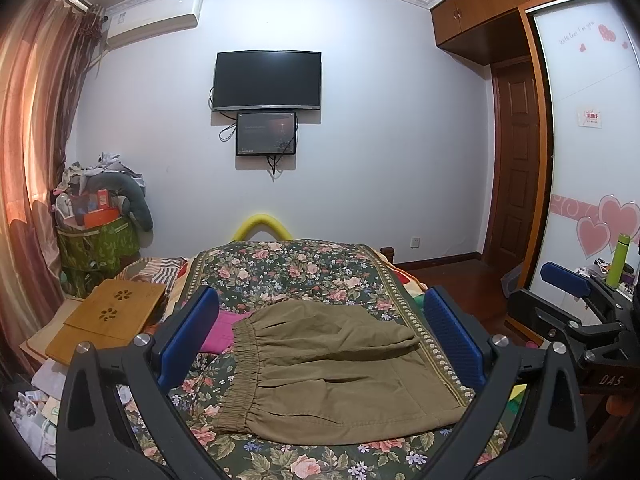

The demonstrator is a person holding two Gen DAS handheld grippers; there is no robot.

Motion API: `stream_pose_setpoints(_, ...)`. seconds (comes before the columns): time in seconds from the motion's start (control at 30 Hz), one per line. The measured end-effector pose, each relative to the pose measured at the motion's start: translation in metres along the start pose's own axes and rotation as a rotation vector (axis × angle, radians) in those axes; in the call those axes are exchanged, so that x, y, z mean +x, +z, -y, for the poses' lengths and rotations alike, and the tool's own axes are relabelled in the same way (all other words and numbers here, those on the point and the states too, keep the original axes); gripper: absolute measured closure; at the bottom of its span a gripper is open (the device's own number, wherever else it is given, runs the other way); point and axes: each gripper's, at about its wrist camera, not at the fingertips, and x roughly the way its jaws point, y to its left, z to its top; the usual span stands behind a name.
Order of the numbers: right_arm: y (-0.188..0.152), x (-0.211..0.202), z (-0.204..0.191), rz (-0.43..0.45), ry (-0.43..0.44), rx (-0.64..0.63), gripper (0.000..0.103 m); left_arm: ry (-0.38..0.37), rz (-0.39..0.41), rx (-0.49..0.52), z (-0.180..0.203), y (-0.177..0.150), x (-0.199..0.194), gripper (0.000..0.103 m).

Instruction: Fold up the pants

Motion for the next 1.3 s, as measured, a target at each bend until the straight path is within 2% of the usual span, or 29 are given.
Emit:
stream_pose_setpoints(0.53, -0.007, 0.009, 0.002, -0.025, 0.001, -0.004, 0.000, 0.006, -0.012, -0.017, -0.004, -0.002, 0.009, 0.000)
stream_pose_setpoints(0.73, -0.016, 0.028, 0.012, -0.073, 0.004, 0.014, 0.000, 0.005, -0.063, -0.034, -0.011, -0.006, 0.034, 0.000)
stream_pose_setpoints(0.9, -0.033, 0.062, 0.030, -0.158, -0.020, 0.043, 0.000, 0.006, -0.168, -0.084, -0.026, -0.018, 0.075, 0.000)
stream_pose_setpoints(1.0, -0.045, 0.082, 0.041, -0.209, -0.046, 0.038, 0.000, 0.044, -0.251, -0.114, -0.041, -0.031, 0.109, 0.000)
stream_pose_setpoints(1.1, -0.060, 0.104, 0.054, -0.275, -0.072, 0.031, 0.000, 0.092, -0.331, -0.118, -0.052, -0.048, 0.142, 0.000)
stream_pose_setpoints(1.3, -0.090, 0.141, 0.083, -0.436, -0.089, 0.061, 0.000, 0.113, -0.512, -0.128, -0.080, -0.089, 0.206, 0.000)
